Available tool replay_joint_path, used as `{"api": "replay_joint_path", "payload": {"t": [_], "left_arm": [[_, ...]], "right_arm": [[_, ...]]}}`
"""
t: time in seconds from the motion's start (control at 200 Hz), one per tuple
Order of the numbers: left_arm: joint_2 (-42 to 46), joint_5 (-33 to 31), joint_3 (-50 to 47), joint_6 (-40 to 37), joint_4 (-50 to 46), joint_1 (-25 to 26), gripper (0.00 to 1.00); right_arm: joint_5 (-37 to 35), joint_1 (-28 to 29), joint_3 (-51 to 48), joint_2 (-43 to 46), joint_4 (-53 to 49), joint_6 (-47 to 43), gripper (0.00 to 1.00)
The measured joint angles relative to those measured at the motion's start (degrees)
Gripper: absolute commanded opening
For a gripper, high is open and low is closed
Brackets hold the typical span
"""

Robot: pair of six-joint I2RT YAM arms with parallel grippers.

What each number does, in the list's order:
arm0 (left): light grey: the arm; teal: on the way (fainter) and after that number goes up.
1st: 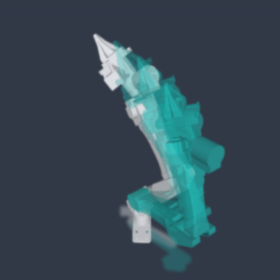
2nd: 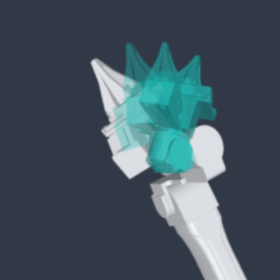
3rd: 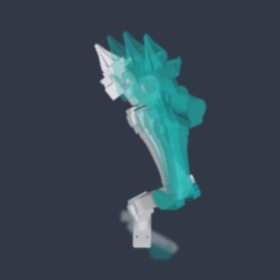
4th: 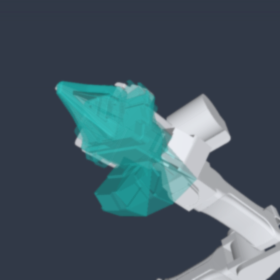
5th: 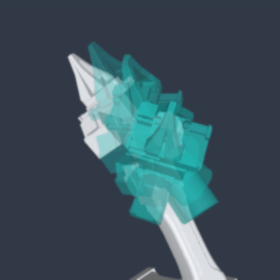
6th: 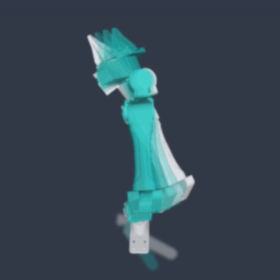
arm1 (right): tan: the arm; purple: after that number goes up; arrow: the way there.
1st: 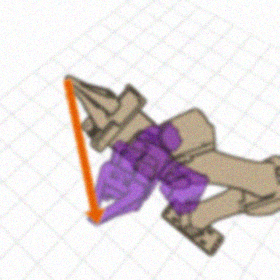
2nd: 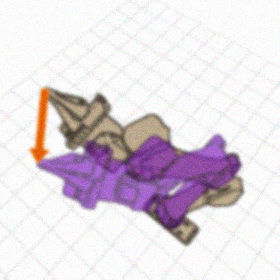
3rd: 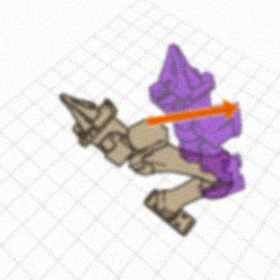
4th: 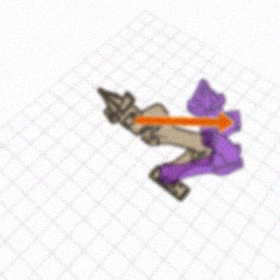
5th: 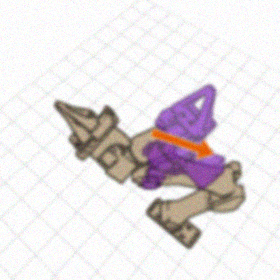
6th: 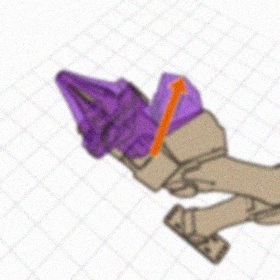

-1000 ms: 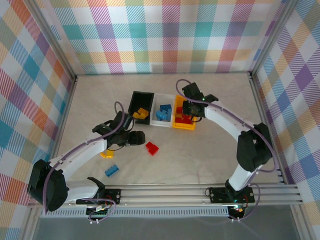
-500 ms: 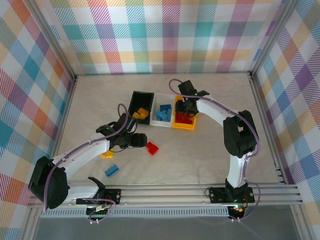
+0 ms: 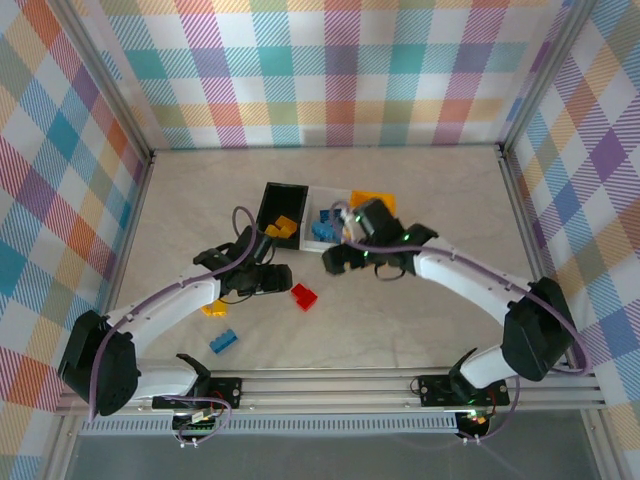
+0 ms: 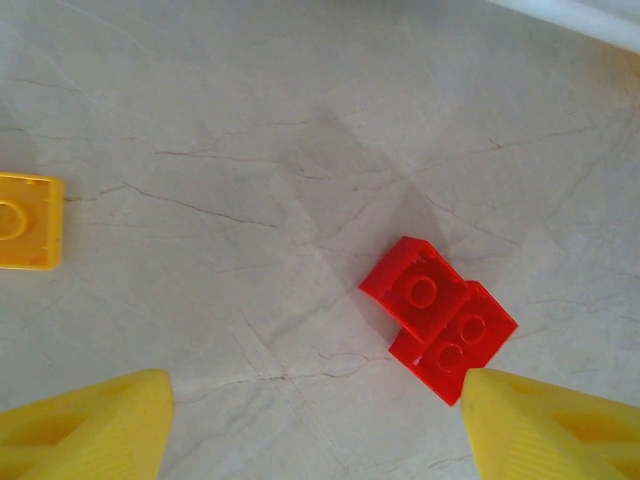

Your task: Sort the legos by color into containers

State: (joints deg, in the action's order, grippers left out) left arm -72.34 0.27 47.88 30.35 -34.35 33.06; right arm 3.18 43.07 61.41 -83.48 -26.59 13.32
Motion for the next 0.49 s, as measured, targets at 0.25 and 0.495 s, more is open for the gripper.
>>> {"api": "replay_joint_path", "payload": {"t": [0.25,0.495], "left_arm": [[5.33,-1.64,0.00,2.16,-0.22,-4.76,0.85],[6.38,0.17,-1.90,3.32,-0.76,-8.55,0.87]], "right_arm": [[0.85,10.82,-5.14,-6.49,0.57,-1.75,0.97],[-0.57,14.05,-0.46,-16.68,1.18,-4.04,0.97]]}}
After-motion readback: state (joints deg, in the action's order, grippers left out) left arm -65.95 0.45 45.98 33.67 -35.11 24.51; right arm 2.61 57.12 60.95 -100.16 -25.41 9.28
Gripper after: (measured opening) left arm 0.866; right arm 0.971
